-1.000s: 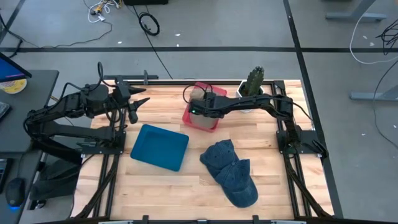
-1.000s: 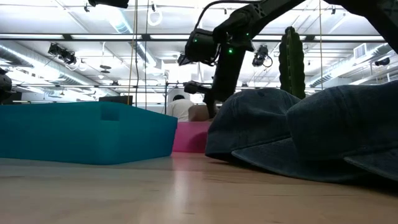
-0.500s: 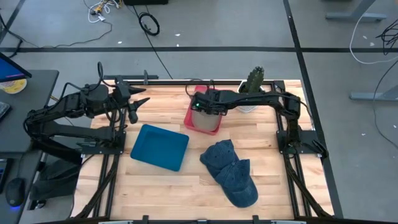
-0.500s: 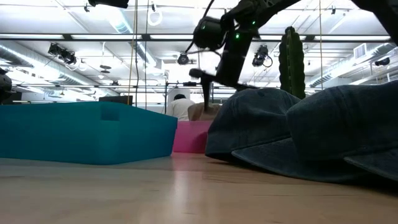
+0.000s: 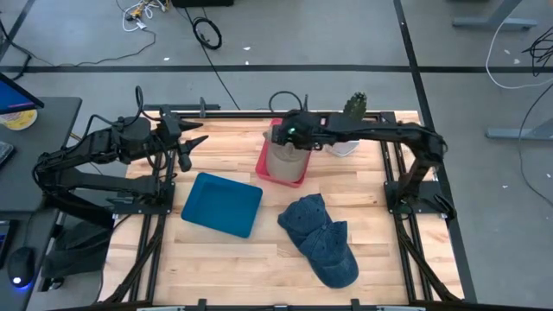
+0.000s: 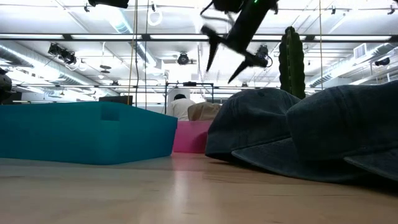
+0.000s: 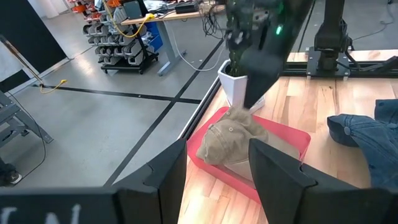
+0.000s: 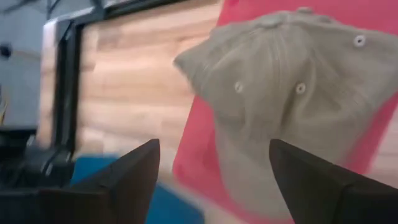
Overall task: Pick & Place hat
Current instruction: Put the bottom blue cap into the blue bin
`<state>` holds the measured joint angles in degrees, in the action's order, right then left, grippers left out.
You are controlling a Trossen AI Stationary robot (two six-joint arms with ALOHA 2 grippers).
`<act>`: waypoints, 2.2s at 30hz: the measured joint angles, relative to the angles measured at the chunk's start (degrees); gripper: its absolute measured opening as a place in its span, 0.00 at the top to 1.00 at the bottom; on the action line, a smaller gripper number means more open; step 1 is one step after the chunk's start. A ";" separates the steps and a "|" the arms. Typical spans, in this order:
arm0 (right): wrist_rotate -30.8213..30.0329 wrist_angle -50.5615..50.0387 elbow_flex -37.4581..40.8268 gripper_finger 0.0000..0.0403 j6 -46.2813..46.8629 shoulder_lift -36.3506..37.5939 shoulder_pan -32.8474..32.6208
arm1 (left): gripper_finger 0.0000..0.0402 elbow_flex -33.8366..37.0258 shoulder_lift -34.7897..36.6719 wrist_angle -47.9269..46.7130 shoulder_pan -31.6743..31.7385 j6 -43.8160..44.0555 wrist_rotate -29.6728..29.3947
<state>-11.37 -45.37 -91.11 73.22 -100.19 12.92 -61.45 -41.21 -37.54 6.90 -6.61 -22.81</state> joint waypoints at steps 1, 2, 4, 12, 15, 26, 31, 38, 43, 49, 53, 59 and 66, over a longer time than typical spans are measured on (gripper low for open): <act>1.38 -0.90 0.00 0.27 -0.84 1.32 -0.16 | 0.56 0.00 0.00 0.00 0.02 0.01 0.00; 2.66 -2.15 0.00 0.28 -1.55 2.62 -0.34 | 0.56 0.00 0.00 0.00 0.01 0.02 0.00; 4.67 -5.18 0.00 0.30 -3.05 5.35 -0.92 | 0.56 0.00 0.00 0.00 0.02 0.02 0.00; 11.18 -17.52 -0.04 0.37 -5.06 15.98 -4.29 | 0.56 0.00 0.00 0.00 0.02 0.09 -0.01; 12.49 -20.89 -0.07 0.38 -6.10 19.56 -6.33 | 0.56 0.00 0.00 0.02 0.02 1.36 0.00; 12.03 -24.36 -0.09 0.39 -18.15 25.82 -14.83 | 0.56 0.02 0.00 2.17 0.02 8.95 0.15; 12.03 -24.33 -0.10 0.39 -27.95 25.73 -17.66 | 0.56 0.02 -0.01 7.86 0.02 8.99 5.07; 11.87 -24.55 -0.11 0.39 -32.16 24.85 -19.87 | 0.56 0.02 -0.02 14.43 0.00 10.41 7.05; 12.24 -24.85 0.22 0.39 -30.26 24.19 -21.03 | 0.56 0.02 -0.08 14.56 0.00 17.97 7.23; 17.56 -24.26 5.24 0.39 -22.58 24.01 -23.57 | 0.56 0.02 -1.80 14.51 0.00 22.85 7.22; 21.19 -23.86 10.81 0.39 -15.83 23.99 -26.18 | 0.56 0.02 -3.82 14.40 0.00 22.90 7.23; 24.15 -20.10 18.59 0.39 -0.07 23.98 -32.57 | 0.56 0.02 -6.55 13.08 0.00 20.84 7.23; 22.53 -3.98 26.14 0.39 15.34 23.56 -40.25 | 0.56 0.04 -7.78 11.21 0.00 19.12 7.51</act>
<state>11.16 -49.35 -64.97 88.57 -76.63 -27.34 -61.41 -48.99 -26.33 6.90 12.51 -15.30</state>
